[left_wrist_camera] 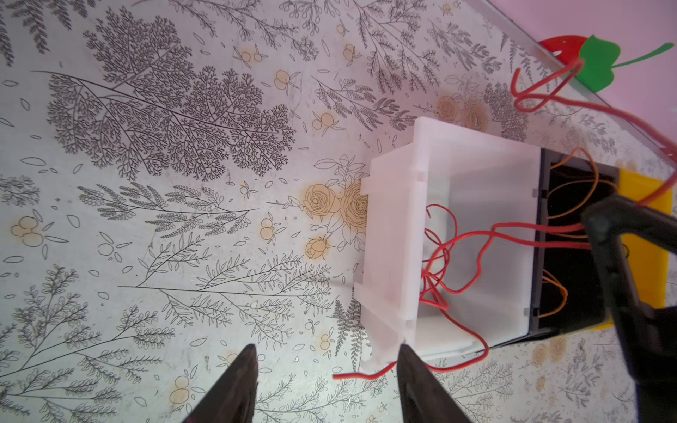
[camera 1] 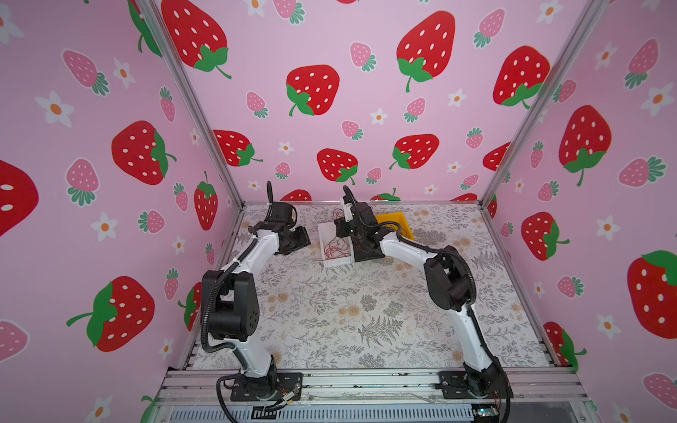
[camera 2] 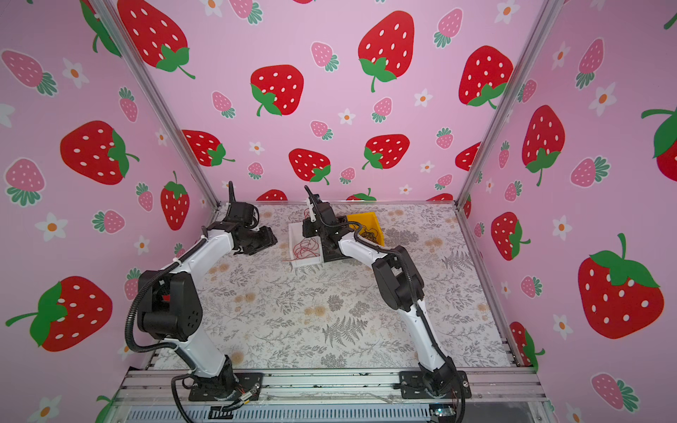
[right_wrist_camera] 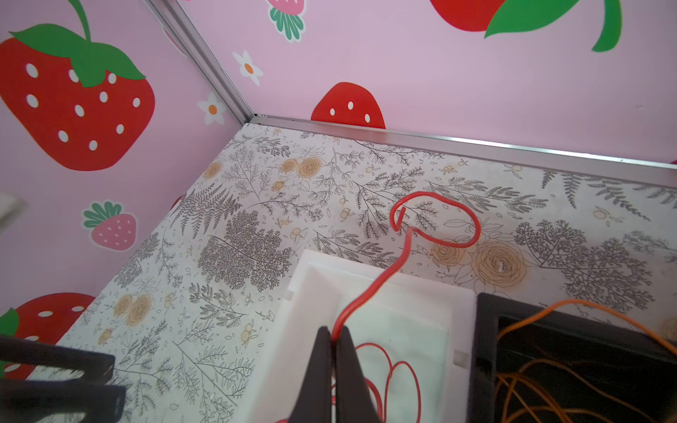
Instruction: Untangle the cables
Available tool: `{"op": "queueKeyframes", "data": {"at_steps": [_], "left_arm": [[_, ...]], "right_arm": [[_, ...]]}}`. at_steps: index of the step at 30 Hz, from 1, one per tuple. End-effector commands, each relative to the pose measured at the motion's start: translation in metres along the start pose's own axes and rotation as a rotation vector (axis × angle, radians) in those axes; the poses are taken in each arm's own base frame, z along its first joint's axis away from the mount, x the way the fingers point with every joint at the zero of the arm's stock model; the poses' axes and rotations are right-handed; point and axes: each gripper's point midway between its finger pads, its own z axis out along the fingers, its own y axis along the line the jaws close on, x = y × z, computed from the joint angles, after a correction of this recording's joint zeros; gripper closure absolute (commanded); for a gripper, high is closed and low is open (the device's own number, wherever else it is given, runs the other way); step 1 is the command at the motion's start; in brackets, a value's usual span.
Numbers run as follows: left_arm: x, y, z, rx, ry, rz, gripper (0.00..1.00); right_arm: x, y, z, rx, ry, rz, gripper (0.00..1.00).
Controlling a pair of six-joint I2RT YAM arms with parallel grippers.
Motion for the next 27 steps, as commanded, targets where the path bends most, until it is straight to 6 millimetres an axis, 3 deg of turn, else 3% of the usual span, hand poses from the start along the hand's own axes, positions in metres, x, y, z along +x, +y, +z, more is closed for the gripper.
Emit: {"op": "queueKeyframes", "data": {"at_steps": [1, 9, 17, 27], "left_arm": [[0.001, 0.005, 0.002, -0.012, 0.003, 0.0, 0.38], [0.002, 0.004, 0.004, -0.007, 0.006, -0.005, 0.38], [0.002, 0.004, 0.004, -0.007, 0.005, -0.007, 0.38], [0.002, 0.005, 0.006, -0.009, 0.005, -0.011, 0.38]], "right_arm": [[-0.008, 0.013, -0.012, -0.036, -0.017, -0.026, 1.0], [0.016, 0.021, -0.026, -0.03, 0.025, -0.032, 1.0], [0.025, 0.024, -0.034, -0.025, 0.034, -0.035, 1.0], [0.012, 0.027, -0.059, -0.016, -0.074, -0.052, 1.0]]}}
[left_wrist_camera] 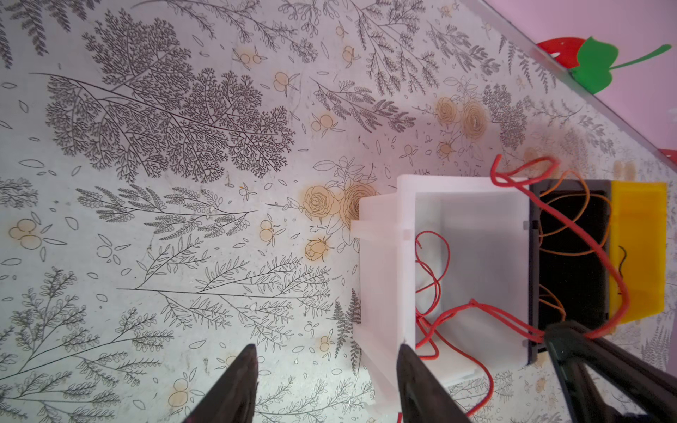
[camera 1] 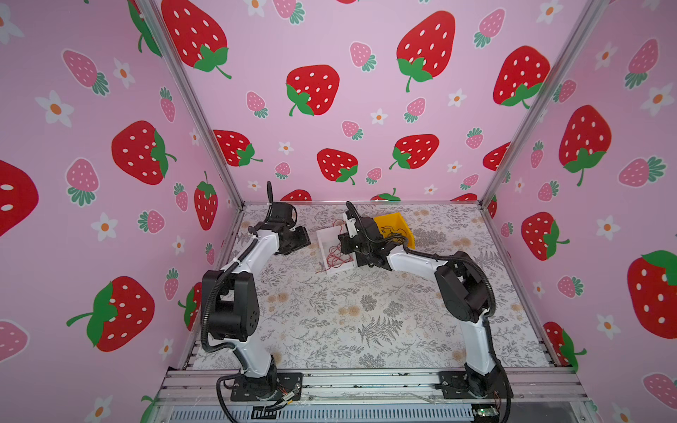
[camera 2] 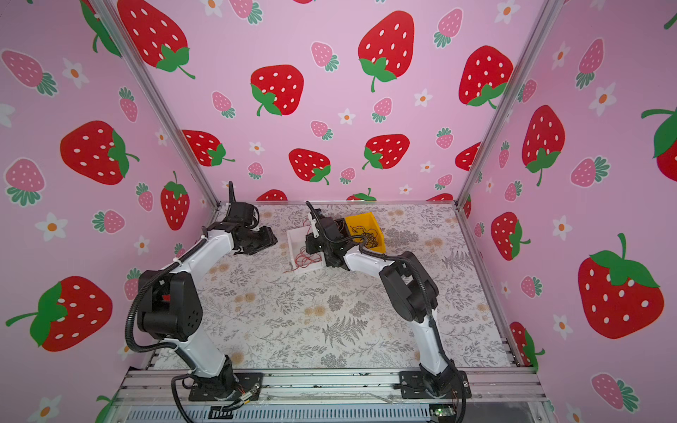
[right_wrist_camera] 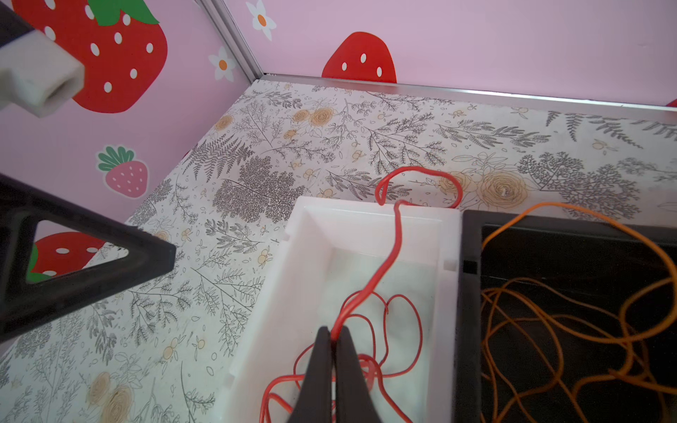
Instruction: Untangle the cables
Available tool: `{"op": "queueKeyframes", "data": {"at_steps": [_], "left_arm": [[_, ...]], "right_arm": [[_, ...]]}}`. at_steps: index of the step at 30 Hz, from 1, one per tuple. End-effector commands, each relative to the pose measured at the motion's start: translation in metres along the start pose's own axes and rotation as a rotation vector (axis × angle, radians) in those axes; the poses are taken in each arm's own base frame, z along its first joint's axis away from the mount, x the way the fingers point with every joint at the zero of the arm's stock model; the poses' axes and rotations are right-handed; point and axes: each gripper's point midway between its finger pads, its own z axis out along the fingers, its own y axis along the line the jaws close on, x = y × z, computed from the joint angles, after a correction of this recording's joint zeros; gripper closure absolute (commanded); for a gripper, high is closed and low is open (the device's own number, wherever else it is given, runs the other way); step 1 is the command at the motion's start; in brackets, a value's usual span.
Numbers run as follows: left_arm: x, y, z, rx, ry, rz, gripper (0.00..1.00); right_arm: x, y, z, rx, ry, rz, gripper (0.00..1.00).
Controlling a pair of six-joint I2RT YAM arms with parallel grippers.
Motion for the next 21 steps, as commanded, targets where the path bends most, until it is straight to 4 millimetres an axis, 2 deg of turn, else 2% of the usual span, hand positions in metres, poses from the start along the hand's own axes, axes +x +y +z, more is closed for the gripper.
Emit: {"op": "queueKeyframes", "data": {"at_steps": [1, 6, 14, 21], "left_arm": [[0.004, 0.005, 0.006, -0.008, 0.014, -0.013, 0.38], [0.005, 0.004, 0.007, -0.004, 0.019, -0.013, 0.38], [0.009, 0.002, 0.016, 0.01, 0.048, -0.024, 0.38], [0.008, -0.003, 0.02, 0.016, 0.051, -0.026, 0.38]], "right_arm": [[-0.033, 0.012, -0.014, -0.02, -0.116, -0.024, 1.0], [-0.039, 0.019, -0.016, -0.04, -0.138, -0.05, 1.0], [-0.02, 0.018, -0.032, -0.031, -0.099, -0.046, 1.0], [-0.02, 0.03, -0.036, -0.066, -0.113, -0.092, 1.0]]}}
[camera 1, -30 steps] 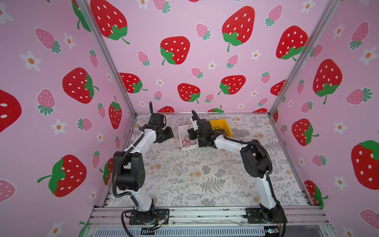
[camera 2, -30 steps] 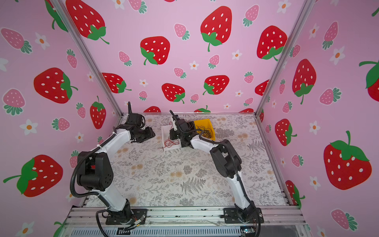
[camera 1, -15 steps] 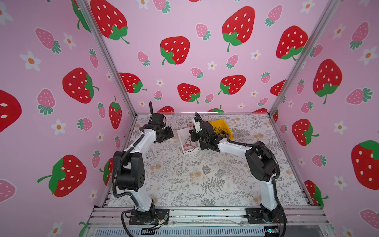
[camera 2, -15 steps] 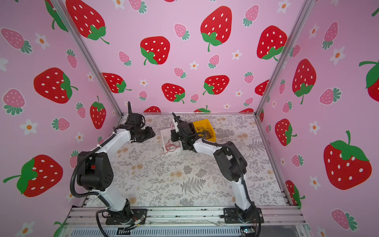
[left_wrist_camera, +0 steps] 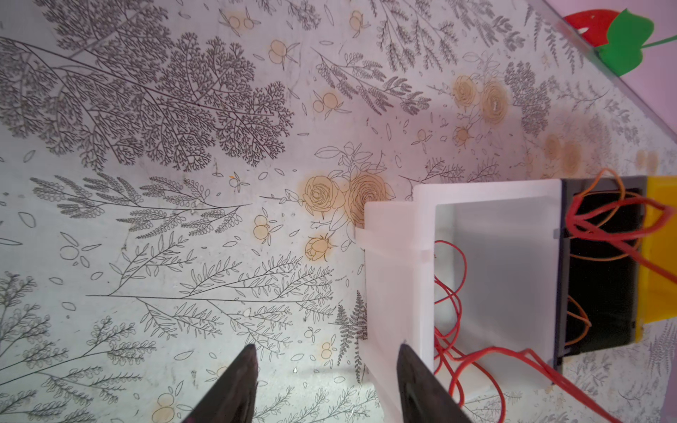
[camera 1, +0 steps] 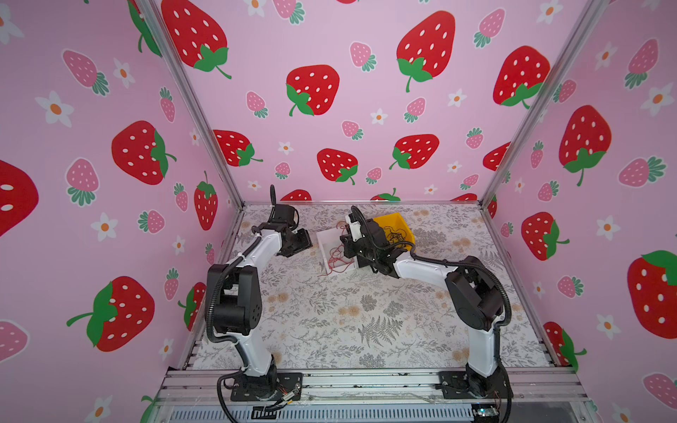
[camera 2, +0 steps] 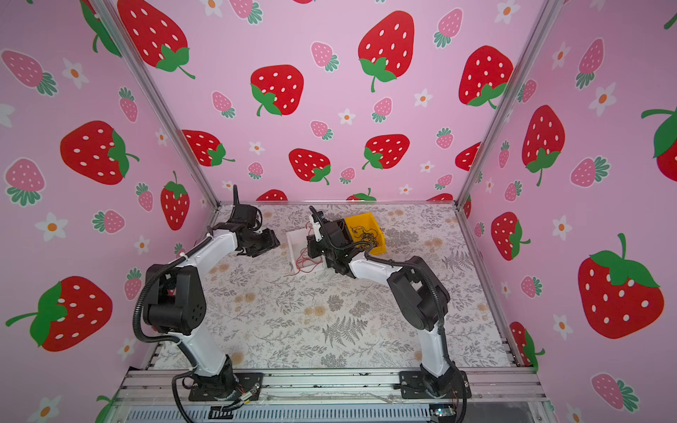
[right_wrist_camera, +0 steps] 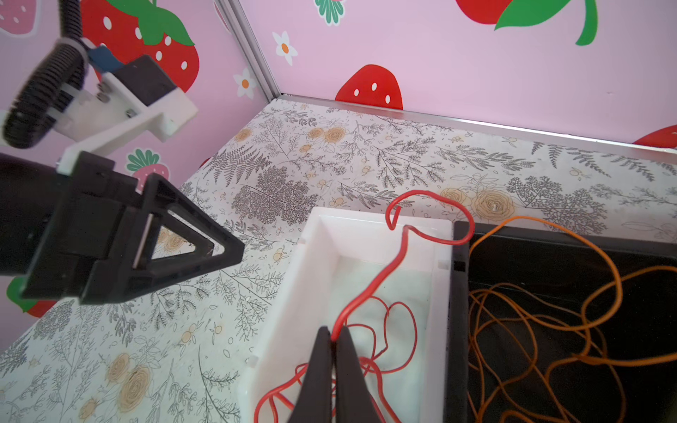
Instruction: Untangle the cables
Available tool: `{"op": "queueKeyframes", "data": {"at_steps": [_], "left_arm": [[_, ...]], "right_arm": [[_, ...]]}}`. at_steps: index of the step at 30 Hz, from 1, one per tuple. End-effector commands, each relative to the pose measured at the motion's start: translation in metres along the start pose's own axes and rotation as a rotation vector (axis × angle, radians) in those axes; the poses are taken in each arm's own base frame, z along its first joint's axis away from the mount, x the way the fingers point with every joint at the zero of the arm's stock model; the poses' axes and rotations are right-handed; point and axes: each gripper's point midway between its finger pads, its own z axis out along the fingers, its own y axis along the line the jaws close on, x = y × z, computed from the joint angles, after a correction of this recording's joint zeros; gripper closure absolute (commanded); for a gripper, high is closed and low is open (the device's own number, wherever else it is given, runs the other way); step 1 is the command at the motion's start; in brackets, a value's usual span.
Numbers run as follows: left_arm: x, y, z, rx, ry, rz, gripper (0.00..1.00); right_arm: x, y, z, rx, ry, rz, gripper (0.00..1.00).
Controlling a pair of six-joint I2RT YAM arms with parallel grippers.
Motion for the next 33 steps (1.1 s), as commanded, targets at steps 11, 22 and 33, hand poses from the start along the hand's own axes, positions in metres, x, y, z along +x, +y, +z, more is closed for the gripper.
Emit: {"op": "queueKeyframes", "data": {"at_steps": [11, 22, 33], "left_arm": [[-0.009, -0.012, -0.003, 0.028, -0.012, 0.0, 0.37], [-0.007, -0.019, -0.004, 0.048, -0.007, 0.028, 0.37], [-0.009, -0.041, -0.008, 0.088, -0.021, 0.117, 0.36]], "right_arm": [[0.016, 0.009, 0.0, -0.034, 0.042, 0.028, 1.0], [0.031, -0.011, 0.029, -0.046, 0.133, 0.126, 1.0], [0.056, -0.041, 0.064, 0.017, 0.268, 0.234, 1.0]]}}
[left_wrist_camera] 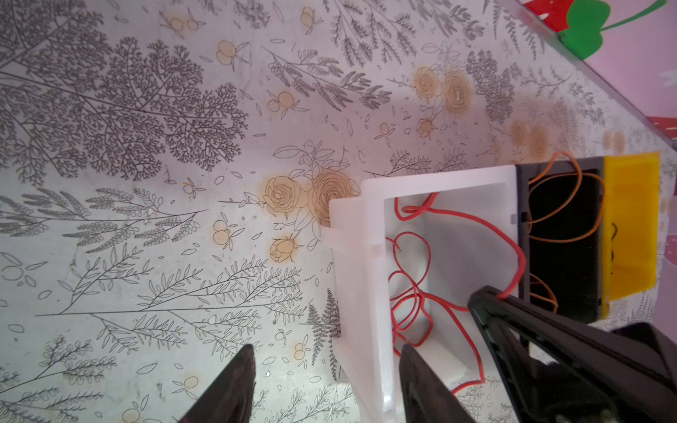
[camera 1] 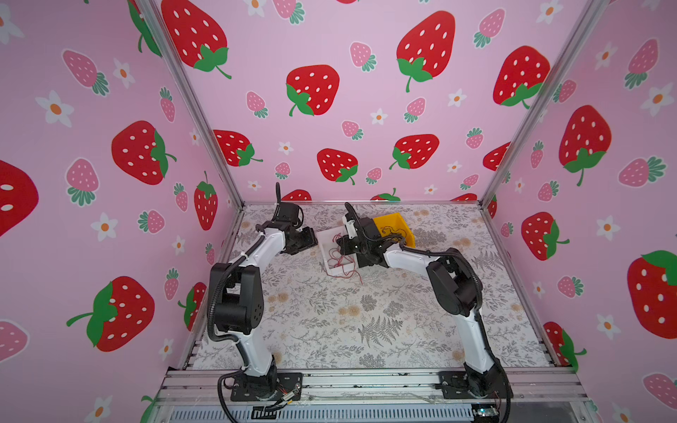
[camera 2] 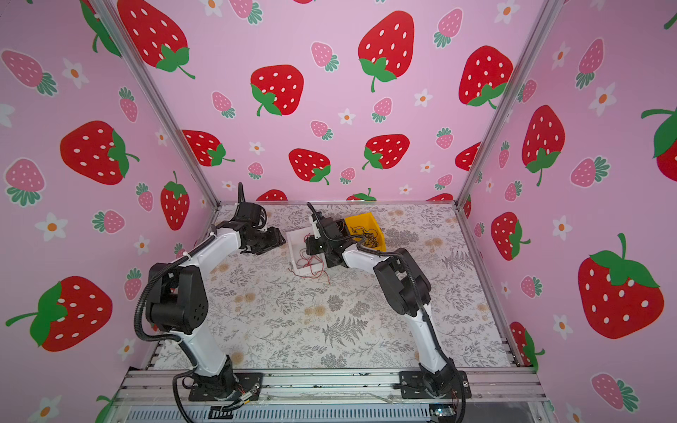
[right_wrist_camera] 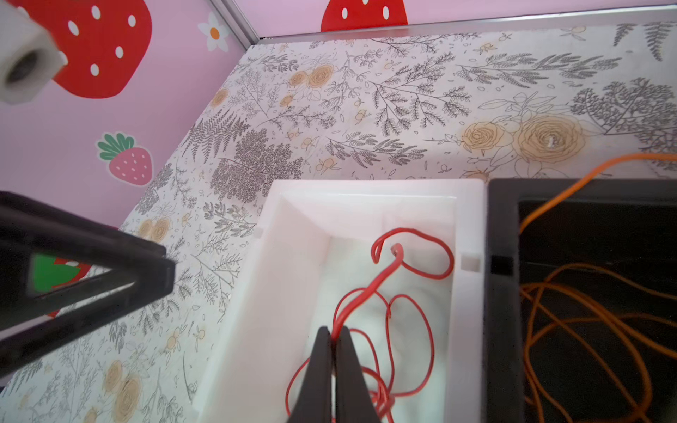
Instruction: Untangle the cables
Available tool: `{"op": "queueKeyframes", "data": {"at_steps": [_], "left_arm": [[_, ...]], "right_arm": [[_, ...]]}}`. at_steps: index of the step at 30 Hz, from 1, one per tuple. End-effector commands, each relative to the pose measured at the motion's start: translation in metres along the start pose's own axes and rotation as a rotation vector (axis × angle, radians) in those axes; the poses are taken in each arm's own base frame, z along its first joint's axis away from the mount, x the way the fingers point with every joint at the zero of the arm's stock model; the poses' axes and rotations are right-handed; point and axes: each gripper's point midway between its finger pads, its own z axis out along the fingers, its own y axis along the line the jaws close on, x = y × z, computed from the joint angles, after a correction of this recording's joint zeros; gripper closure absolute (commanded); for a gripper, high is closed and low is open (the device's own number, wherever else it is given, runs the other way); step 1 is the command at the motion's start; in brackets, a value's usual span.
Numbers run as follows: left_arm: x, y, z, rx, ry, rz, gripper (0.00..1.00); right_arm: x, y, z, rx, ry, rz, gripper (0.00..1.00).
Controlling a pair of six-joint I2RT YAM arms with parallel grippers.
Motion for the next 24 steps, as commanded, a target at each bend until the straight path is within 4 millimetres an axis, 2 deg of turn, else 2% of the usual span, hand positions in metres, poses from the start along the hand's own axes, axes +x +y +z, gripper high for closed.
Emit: {"op": "queueKeyframes", "data": {"at_steps": [1, 7, 12, 15, 18, 21, 24], "left_arm": [[-0.007, -0.013, -0.003, 0.027, -0.012, 0.042, 0.36], [-0.002, -0.014, -0.002, 0.025, 0.001, 0.053, 0.36], [-0.002, -0.014, -0.004, 0.021, 0.001, 0.054, 0.36], [-0.002, -0.014, -0.005, 0.018, 0.004, 0.051, 0.36], [-0.001, -0.014, -0.007, 0.019, 0.002, 0.053, 0.36], [-0.002, -0.015, -0.01, 0.02, -0.007, 0.055, 0.35], [-0.003, -0.017, -0.013, 0.024, -0.013, 0.059, 0.35]], "right_arm": [[0.019, -0.014, 0.014, 0.039, 0.102, 0.058, 1.0], [0.027, -0.027, 0.029, 0.101, 0.148, 0.081, 0.98], [0.028, -0.029, 0.031, 0.121, 0.164, 0.075, 0.91], [0.015, -0.024, 0.023, 0.122, 0.133, 0.047, 0.72], [-0.008, -0.014, 0.008, 0.115, 0.073, 0.007, 0.58], [-0.027, -0.005, -0.005, 0.107, 0.045, -0.027, 0.52], [-0.032, 0.002, -0.013, 0.098, 0.056, -0.047, 0.49]]}}
